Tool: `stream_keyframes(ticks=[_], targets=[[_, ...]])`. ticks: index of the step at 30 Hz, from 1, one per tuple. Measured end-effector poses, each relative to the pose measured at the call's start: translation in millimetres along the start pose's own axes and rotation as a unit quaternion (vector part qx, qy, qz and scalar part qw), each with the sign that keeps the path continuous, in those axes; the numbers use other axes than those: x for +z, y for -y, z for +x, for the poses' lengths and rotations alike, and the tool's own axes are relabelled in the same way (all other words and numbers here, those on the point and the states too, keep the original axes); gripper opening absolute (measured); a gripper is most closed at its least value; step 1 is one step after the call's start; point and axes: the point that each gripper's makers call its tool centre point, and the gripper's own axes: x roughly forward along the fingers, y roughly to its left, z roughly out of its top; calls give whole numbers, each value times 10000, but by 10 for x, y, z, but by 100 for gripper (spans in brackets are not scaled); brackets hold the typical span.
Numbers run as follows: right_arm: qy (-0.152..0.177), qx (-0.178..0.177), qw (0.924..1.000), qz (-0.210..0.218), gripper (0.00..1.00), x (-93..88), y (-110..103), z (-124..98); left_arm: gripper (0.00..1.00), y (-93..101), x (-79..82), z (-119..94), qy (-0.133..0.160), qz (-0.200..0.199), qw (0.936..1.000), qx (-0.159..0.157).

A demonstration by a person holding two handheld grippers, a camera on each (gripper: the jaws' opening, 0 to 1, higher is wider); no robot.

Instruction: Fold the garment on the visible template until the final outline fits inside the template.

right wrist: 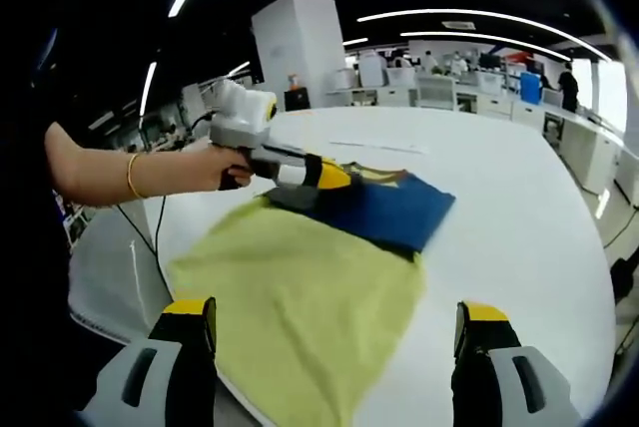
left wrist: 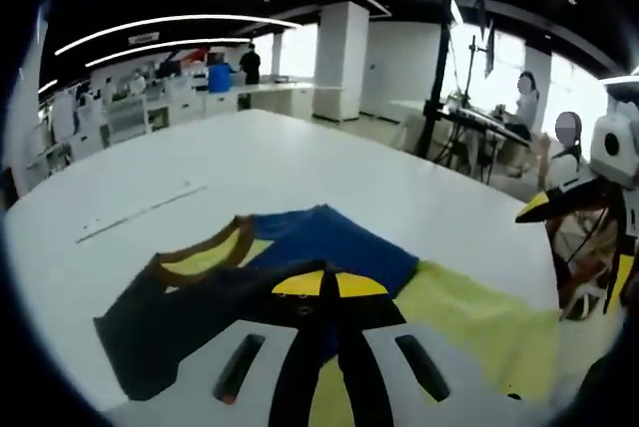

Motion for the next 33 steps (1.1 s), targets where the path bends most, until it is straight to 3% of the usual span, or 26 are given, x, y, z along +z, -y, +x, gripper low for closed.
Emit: stream_keyframes(ticks=[7, 14, 19, 25, 30, 33], targets=[[-2, -1, 10000, 11, 99, -1, 15, 14, 0, 108, -191, 86, -272, 127, 9994, -176], [2, -24, 10000, 18, 99, -3, 34, 12, 10, 201, -305, 127, -418, 151, 9984, -341], [-6, -39, 10000, 33, 99, -17, 45, 2, 18, 225, -256, 70, -287, 200, 9988, -346], [-5, -39, 10000, 17, 99, -5, 46, -1, 25, 105, -159, -41, -46, 126, 9999, -108], [8, -35, 10000, 10, 99, 8, 33, -2, 27, -20, -97, -196, 190, -236, 9994, 158], [8, -26, 10000, 18, 99, 6, 27, 7, 27, -65, -73, -268, 231, -227, 9992, 248]])
